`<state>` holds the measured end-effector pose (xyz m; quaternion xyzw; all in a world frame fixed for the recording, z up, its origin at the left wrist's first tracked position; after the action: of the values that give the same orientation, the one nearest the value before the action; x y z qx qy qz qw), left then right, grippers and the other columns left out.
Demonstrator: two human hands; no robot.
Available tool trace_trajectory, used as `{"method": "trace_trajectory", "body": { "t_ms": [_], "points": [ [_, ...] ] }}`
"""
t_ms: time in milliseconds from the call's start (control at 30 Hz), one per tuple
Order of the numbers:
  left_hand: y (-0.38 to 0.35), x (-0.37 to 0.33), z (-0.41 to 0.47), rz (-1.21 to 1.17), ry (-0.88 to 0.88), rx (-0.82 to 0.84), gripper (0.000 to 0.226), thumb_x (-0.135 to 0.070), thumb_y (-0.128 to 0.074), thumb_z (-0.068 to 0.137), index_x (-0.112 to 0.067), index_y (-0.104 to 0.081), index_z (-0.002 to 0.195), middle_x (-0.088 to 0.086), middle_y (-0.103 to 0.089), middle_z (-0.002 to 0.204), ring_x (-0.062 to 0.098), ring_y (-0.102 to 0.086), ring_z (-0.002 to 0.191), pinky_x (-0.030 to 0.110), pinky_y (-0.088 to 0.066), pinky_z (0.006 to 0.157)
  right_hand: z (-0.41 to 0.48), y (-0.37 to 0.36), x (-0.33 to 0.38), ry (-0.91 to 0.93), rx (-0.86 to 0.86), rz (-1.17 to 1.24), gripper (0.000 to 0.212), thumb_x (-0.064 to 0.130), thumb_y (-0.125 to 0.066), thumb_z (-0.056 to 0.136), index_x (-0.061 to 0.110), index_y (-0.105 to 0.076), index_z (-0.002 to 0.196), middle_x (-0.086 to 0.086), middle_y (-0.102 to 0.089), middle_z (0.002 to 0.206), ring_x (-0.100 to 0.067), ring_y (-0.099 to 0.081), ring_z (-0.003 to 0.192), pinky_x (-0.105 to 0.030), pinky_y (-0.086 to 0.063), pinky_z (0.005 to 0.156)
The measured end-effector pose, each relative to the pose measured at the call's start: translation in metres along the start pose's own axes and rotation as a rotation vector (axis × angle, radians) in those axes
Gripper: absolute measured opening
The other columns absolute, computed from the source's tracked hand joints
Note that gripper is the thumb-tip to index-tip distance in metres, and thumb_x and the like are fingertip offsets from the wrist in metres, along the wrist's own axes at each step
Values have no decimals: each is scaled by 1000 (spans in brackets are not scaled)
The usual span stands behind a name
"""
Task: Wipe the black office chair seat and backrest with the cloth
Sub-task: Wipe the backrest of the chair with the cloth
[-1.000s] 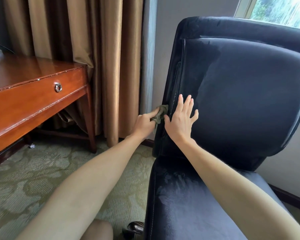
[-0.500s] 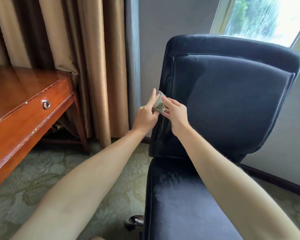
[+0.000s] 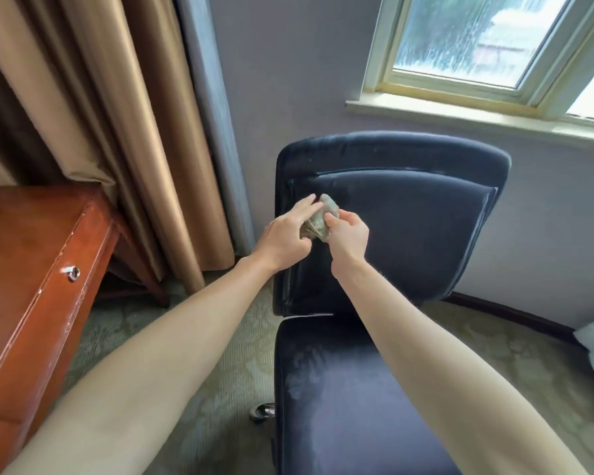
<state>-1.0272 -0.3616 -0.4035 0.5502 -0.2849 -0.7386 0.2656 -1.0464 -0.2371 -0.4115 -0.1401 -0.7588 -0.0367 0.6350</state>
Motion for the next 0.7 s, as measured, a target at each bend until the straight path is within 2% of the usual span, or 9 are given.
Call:
{"method": "trace_trajectory", "body": {
  "t_ms": [133, 267, 433, 533, 700],
  "points": [
    [21, -15, 39, 69, 16, 5, 77, 1, -49, 78, -19, -35, 151, -3, -18, 163, 13, -10, 150, 43, -18, 121, 14, 4, 37, 140, -137, -152, 11, 17, -61, 91, 18, -64, 101, 1, -67, 101, -10, -63, 89, -19, -48, 72],
    [36, -14, 75, 227, 59, 9, 77, -4, -51, 85, -16, -22, 155, 7, 2, 164, 20, 6, 151, 38, -8, 122, 33, 1, 52, 207, -224, -257, 10, 22, -61, 91, 20, -64, 100, 2, -63, 105, -10, -62, 94, -32, -53, 88],
    [43, -14, 107, 398, 132, 126, 95, -4, -54, 79, -22, -3, 157, 11, 21, 161, 24, 18, 149, 39, 3, 121, 50, -2, 68, 350, -241, -404, 16, 19, -57, 95, 11, -63, 108, -1, -57, 117, -9, -54, 100, -23, -45, 92],
    [45, -17, 121, 408, 181, 163, 101, 2, -49, 73, -25, 0, 157, 12, 18, 162, 24, 16, 149, 41, 2, 121, 63, -6, 66, 591, -122, -627, 20, 13, -58, 93, 9, -65, 111, -3, -57, 125, -18, -55, 111, -29, -45, 95],
    [41, -21, 122, 478, 172, 66, 94, -6, -55, 74, -20, -12, 156, 12, -16, 156, 27, -11, 145, 38, -10, 120, 74, -15, 46, 1058, 160, -1068, 39, -2, -63, 83, 12, -64, 120, -6, -60, 130, -28, -51, 124, -38, -56, 82]
  ]
}}
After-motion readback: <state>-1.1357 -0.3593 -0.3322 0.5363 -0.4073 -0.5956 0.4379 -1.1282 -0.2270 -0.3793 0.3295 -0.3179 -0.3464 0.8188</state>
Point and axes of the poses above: each hand's wrist, its own z-axis towards the middle knuckle, its own y-axis out of the back of the hand, x = y × z, the point moved 3 cm from there along z, towards the middle knuckle
